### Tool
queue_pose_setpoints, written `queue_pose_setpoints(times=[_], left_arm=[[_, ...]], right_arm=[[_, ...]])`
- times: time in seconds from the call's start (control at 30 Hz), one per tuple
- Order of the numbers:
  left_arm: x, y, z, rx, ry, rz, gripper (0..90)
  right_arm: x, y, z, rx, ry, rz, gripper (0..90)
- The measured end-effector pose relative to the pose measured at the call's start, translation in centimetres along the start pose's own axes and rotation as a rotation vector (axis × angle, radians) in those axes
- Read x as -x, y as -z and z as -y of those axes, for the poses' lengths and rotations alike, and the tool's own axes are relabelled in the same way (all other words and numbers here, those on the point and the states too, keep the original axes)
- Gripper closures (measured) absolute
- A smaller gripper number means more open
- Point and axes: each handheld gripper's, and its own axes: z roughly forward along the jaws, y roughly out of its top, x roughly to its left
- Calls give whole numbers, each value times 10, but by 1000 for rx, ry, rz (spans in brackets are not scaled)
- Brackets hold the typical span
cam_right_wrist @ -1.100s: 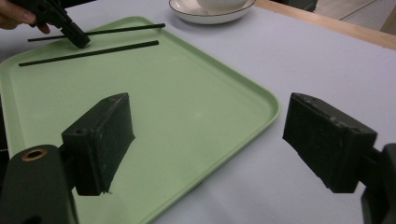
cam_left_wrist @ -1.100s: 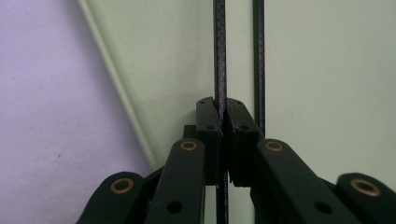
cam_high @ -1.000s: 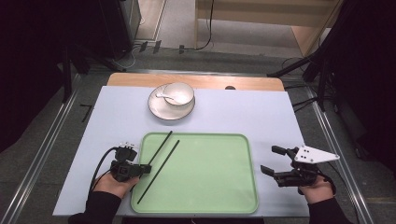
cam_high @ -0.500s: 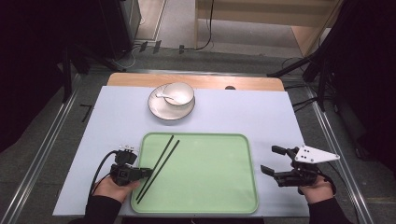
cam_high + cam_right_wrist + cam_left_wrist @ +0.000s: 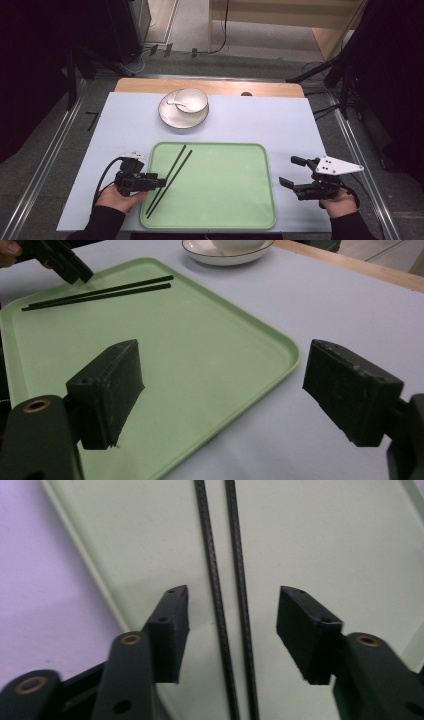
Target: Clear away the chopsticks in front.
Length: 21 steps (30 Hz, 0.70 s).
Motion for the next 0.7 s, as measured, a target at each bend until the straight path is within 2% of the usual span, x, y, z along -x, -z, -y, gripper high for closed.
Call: queue_pose_setpoints(times=[0.1, 0.13, 0.17, 0.2, 0.37, 0.53, 0.7], left_arm=[[-4, 6, -3, 30, -52, 17, 379], [-7, 11, -5, 59, -100, 23, 355], [-7, 11, -5, 59, -100, 23, 344], [-12, 17, -5, 80, -122, 19, 334], [-26, 30, -3, 120, -124, 12, 301], [-44, 48, 3, 165, -121, -24, 299], [-53, 57, 9, 199, -106, -63, 298]], right_arm=[[-1, 0, 0, -1, 4, -2, 166], [-1, -1, 0, -3, 4, -4, 166], [-1, -1, 0, -6, 4, -4, 166], [-1, -1, 0, -7, 6, -4, 165], [0, 0, 0, -5, -1, -3, 166], [0, 0, 1, 0, -1, -2, 166], [1, 2, 1, 11, -10, 0, 166]])
